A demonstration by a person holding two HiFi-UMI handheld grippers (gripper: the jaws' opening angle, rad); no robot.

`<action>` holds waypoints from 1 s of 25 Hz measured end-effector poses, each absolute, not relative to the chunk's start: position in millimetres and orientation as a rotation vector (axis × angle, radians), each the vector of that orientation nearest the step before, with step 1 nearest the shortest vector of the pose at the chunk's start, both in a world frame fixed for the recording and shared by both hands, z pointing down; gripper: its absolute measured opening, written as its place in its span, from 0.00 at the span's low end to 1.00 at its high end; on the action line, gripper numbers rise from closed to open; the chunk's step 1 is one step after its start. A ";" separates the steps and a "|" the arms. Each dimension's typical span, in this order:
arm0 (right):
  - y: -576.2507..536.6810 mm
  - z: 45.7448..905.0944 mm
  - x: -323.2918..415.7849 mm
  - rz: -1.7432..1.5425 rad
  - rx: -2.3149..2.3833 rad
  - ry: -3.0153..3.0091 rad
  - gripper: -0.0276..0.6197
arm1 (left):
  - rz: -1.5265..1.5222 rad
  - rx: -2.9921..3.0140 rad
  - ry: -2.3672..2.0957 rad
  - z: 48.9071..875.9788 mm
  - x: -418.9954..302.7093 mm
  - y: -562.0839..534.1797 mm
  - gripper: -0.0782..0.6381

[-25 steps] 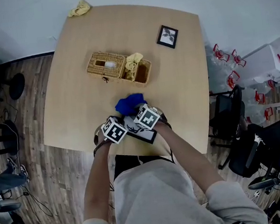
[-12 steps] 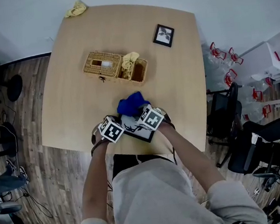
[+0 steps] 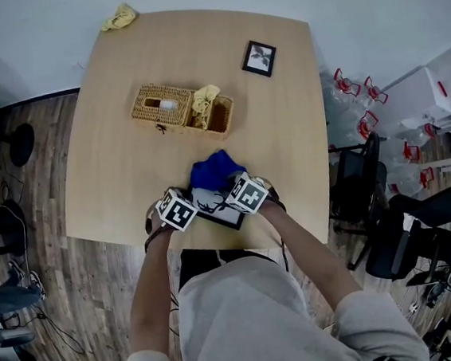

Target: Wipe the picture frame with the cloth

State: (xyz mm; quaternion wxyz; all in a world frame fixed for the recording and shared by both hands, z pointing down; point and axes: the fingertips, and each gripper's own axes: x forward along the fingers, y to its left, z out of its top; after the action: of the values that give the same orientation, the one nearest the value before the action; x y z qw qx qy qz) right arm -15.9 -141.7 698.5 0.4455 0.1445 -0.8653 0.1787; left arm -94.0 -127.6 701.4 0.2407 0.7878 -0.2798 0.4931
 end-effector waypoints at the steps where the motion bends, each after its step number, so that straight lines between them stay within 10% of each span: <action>1: -140.4 698.8 -12.8 0.438 0.357 -2.140 0.11 | 1.347 2.154 -0.768 701.3 -93.9 -127.5 0.18; 25: -114.3 700.9 46.8 0.430 0.378 -2.109 0.11 | 1.361 2.167 -0.732 699.8 -95.0 -127.6 0.18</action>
State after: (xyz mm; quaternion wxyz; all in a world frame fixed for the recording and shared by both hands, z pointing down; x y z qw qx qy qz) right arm 46.8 -114.3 700.9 0.4603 0.1537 -0.8567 0.1748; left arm -95.0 -127.6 699.8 0.2377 0.7909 -0.2672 0.4966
